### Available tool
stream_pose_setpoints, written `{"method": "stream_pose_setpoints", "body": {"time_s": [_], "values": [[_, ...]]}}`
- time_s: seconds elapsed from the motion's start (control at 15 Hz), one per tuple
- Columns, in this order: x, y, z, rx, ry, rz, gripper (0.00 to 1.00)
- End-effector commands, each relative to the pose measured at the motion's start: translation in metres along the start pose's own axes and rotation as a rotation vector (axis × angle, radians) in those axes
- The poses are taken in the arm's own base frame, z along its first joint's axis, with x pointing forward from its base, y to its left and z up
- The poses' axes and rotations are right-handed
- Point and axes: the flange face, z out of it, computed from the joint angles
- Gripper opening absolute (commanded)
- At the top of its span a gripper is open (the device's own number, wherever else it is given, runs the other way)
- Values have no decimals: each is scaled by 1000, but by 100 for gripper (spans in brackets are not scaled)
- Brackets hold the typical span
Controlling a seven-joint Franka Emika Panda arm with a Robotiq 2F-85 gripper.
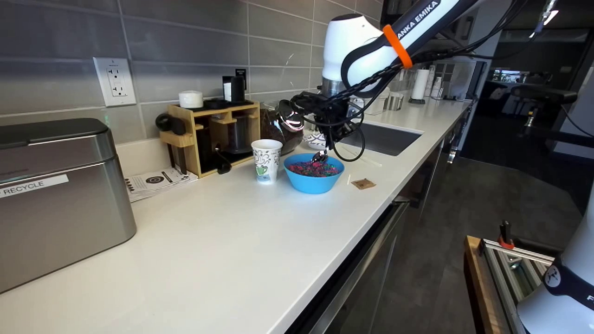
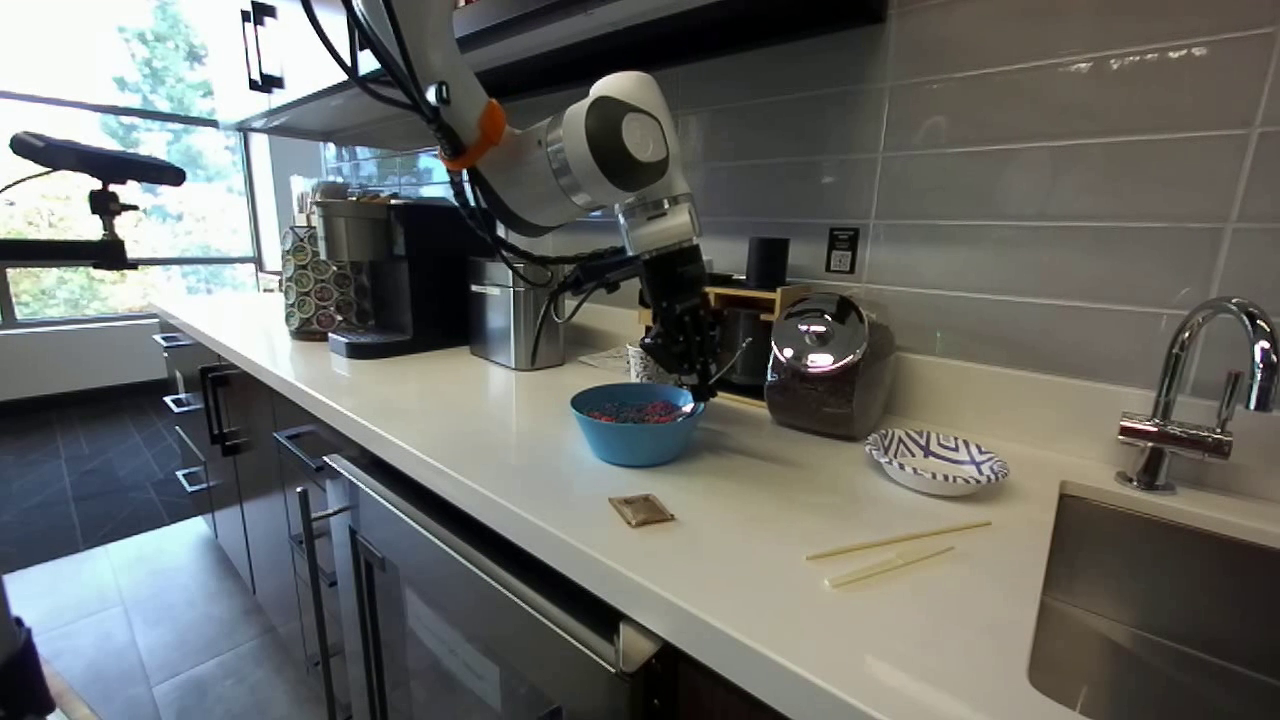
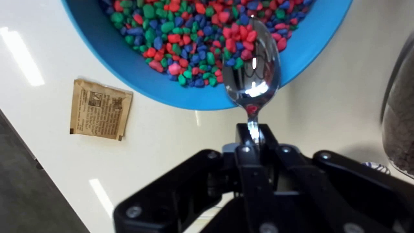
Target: Use the spoon to get some cereal from the blue bowl and put it in the coffee cup on the left.
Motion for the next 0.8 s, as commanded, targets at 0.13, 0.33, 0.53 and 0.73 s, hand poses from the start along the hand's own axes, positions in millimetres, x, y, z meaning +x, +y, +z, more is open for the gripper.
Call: {"method": "stream_pose_setpoints", "body": {"time_s": [0.13,0.33,0.53,0.73], "values": [[-24,7,1,36,52,26,2],[-33,8,8,32,68,30,2],[-38,10,13,13,47,28,2],[-39,9,18,-2,22,37,2]]}}
